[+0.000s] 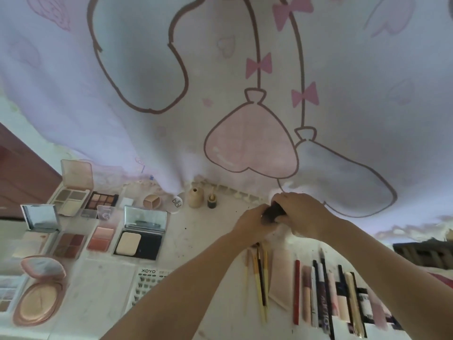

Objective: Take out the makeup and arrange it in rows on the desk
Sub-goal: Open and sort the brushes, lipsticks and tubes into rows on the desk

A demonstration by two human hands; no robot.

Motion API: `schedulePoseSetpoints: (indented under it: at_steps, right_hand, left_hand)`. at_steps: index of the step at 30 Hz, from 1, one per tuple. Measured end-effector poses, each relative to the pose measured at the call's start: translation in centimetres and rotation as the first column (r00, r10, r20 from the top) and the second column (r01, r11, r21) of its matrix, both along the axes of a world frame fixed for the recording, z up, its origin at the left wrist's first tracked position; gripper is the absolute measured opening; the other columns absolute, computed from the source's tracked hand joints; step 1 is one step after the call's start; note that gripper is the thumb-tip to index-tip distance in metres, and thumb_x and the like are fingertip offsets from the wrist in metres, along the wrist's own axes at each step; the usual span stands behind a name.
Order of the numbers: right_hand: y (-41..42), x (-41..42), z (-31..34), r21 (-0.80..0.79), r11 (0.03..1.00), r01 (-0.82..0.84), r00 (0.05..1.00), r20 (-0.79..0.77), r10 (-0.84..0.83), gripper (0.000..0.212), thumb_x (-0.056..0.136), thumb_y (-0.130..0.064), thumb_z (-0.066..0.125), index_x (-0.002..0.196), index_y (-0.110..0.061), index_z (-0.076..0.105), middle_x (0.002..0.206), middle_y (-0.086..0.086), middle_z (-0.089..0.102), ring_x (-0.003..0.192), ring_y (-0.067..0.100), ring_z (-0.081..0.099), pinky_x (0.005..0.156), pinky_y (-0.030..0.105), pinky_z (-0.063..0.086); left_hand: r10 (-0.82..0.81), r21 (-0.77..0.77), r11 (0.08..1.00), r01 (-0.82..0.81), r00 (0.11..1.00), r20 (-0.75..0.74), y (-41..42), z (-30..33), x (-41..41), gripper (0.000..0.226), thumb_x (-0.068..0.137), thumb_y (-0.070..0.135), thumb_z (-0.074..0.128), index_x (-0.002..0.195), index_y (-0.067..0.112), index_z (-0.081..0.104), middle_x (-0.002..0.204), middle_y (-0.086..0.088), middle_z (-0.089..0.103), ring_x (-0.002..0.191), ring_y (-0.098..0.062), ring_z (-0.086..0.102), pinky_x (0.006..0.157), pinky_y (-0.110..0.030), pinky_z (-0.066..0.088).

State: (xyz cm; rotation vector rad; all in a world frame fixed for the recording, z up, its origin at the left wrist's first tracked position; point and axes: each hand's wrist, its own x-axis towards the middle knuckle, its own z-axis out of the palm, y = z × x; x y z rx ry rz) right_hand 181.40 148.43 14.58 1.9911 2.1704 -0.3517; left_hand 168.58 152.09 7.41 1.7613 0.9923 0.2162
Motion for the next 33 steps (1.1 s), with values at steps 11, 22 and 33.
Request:
schedulePoseSetpoints:
  at_steps: [11, 22, 33]
  right_hand:
    - [2.3, -8.2, 5.9, -0.164, 0.980, -0.116, 0.936, -0.348, 0.052, 0.025, 0.083, -0.040, 0.066, 0.098, -0.022, 0.059, 0.089, -0.004, 0.062, 0.075, 0.011, 0.060, 0.069, 0.028, 0.053]
    - [2.1, -14.6, 6.7, -0.189, 0.968, -0.162, 0.837, -0.546, 0.033, 0.019, 0.084, -0.031, 0.067, 0.097, -0.018, 0.062, 0.088, -0.008, 0.059, 0.073, 0.010, 0.065, 0.061, 0.025, 0.059]
    - [2.3, -12.1, 0.6, -0.026, 0.968, 0.248, 0.768, -0.604, -0.213, 0.020, 0.090, -0.042, 0.056, 0.098, -0.024, 0.062, 0.092, -0.008, 0.060, 0.081, 0.007, 0.054, 0.073, 0.024, 0.041]
  left_hand:
    - [0.024, -0.008, 1.000, -0.023, 0.991, 0.130, 0.1, 4.0, -12.3, 0.022, 0.082, 0.032, 0.069, 0.097, 0.020, 0.058, 0.087, -0.002, 0.062, 0.077, -0.011, 0.055, 0.073, -0.024, 0.044]
    - [0.001, 0.033, 0.999, 0.000, 0.998, -0.055, 0.1, 5.1, -22.0, 0.020, 0.081, 0.027, 0.072, 0.091, 0.017, 0.058, 0.078, 0.005, 0.054, 0.074, -0.013, 0.052, 0.069, -0.026, 0.041]
    - [0.336, -0.029, 0.942, -0.335, 0.940, 0.062, 1.1, 4.0, -21.0, 0.025, 0.082, 0.024, 0.072, 0.105, 0.021, 0.065, 0.100, 0.003, 0.068, 0.096, -0.015, 0.063, 0.086, -0.025, 0.048]
